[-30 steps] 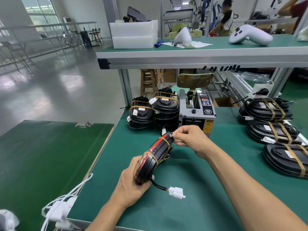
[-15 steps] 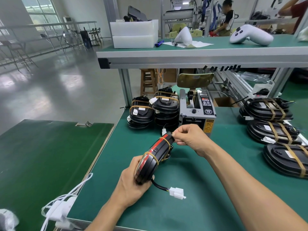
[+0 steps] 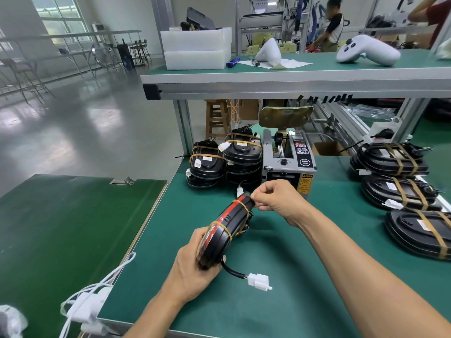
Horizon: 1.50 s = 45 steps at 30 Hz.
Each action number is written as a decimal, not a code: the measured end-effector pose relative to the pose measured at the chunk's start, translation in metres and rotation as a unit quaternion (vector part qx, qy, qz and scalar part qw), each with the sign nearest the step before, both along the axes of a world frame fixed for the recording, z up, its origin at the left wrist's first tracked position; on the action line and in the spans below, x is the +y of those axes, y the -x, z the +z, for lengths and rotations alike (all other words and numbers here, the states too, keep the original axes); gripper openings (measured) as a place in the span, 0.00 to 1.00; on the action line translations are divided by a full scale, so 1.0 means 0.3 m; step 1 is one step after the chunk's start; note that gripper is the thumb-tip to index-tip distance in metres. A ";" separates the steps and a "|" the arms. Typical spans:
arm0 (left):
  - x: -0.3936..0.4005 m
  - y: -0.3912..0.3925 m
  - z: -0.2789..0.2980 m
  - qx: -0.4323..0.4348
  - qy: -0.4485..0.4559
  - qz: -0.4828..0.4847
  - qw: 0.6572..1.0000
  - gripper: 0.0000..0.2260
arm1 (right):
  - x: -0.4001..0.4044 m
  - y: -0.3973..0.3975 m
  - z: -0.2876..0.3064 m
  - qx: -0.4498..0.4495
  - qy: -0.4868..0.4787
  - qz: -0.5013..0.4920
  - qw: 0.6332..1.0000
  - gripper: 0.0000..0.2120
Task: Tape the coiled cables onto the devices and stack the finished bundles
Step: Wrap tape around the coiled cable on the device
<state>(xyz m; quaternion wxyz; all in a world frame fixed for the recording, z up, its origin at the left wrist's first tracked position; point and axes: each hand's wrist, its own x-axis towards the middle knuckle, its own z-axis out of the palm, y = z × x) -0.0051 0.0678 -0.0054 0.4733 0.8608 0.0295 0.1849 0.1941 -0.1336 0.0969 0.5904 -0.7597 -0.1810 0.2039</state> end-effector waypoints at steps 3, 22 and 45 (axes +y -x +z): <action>0.000 0.000 -0.001 -0.001 0.001 -0.003 1.000 0.26 | -0.003 0.000 0.004 0.001 -0.002 -0.001 1.000 0.05; -0.002 0.002 0.006 -0.011 -0.019 -0.013 1.000 0.28 | -0.014 -0.003 -0.004 0.172 -0.060 -0.025 0.983 0.05; 0.002 -0.003 -0.002 -0.007 -0.005 -0.002 1.000 0.27 | 0.026 0.096 -0.097 0.108 -0.100 -0.050 0.988 0.18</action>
